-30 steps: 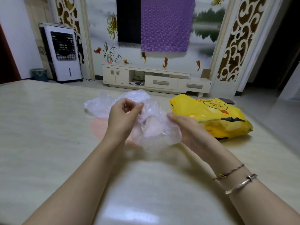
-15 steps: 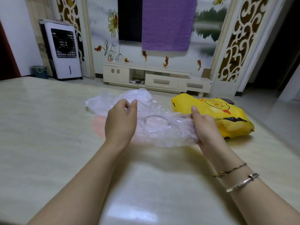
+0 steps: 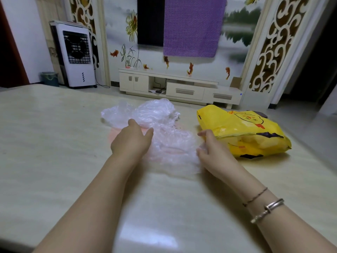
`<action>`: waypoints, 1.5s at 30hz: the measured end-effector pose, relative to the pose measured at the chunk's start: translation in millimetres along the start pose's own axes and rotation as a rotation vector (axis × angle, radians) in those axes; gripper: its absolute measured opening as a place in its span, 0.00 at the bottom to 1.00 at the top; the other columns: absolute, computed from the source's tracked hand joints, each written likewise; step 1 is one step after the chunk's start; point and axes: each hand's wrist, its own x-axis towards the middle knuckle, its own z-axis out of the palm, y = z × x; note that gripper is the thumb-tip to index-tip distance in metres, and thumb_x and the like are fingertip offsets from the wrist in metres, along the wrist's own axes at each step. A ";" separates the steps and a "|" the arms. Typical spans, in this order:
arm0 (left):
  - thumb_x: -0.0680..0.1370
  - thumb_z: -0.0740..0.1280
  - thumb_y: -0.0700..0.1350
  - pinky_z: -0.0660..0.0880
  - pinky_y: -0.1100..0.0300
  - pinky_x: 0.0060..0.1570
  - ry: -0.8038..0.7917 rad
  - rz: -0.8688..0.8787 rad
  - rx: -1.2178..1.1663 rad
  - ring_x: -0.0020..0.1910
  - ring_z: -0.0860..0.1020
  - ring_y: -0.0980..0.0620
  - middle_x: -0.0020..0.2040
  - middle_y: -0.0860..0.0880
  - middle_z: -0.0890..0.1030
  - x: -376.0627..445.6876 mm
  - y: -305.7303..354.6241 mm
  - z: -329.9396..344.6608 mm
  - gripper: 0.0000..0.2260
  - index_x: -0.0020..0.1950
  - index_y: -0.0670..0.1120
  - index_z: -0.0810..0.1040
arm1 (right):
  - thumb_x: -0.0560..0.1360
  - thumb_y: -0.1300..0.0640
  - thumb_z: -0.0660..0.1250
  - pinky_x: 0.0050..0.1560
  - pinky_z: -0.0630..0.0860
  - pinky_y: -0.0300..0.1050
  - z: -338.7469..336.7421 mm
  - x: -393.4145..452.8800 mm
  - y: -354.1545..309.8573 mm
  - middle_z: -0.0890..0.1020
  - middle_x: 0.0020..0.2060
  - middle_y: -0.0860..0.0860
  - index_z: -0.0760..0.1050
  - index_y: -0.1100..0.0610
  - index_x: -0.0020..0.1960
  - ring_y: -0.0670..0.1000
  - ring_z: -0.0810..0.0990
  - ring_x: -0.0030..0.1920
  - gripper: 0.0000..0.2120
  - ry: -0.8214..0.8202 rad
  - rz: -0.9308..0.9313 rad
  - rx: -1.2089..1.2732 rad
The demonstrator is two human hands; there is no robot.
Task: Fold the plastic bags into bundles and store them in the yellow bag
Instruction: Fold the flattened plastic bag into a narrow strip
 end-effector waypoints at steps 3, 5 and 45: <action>0.79 0.62 0.53 0.68 0.53 0.49 -0.003 0.138 0.100 0.57 0.70 0.42 0.58 0.46 0.72 0.4 -3.1 -1.6 0.16 0.61 0.44 0.68 | 0.77 0.59 0.59 0.43 0.72 0.49 -4.5 -8.6 -5.4 0.73 0.56 0.52 0.61 0.54 0.70 0.56 0.75 0.53 0.22 0.071 -0.089 -0.367; 0.78 0.65 0.47 0.66 0.56 0.53 -0.026 0.315 -0.019 0.60 0.66 0.45 0.57 0.49 0.71 3.9 -5.6 -4.8 0.08 0.56 0.48 0.72 | 0.76 0.60 0.58 0.42 0.72 0.49 -7.2 -13.3 -14.3 0.70 0.59 0.51 0.64 0.54 0.68 0.56 0.74 0.56 0.20 0.149 -0.193 -0.512; 0.78 0.67 0.44 0.73 0.64 0.44 -0.479 0.272 -0.344 0.41 0.79 0.53 0.40 0.50 0.84 11.5 -27.7 -18.5 0.07 0.41 0.45 0.81 | 0.77 0.59 0.60 0.36 0.72 0.39 17.4 3.6 0.2 0.83 0.32 0.48 0.76 0.60 0.37 0.37 0.77 0.32 0.12 0.045 -0.023 0.276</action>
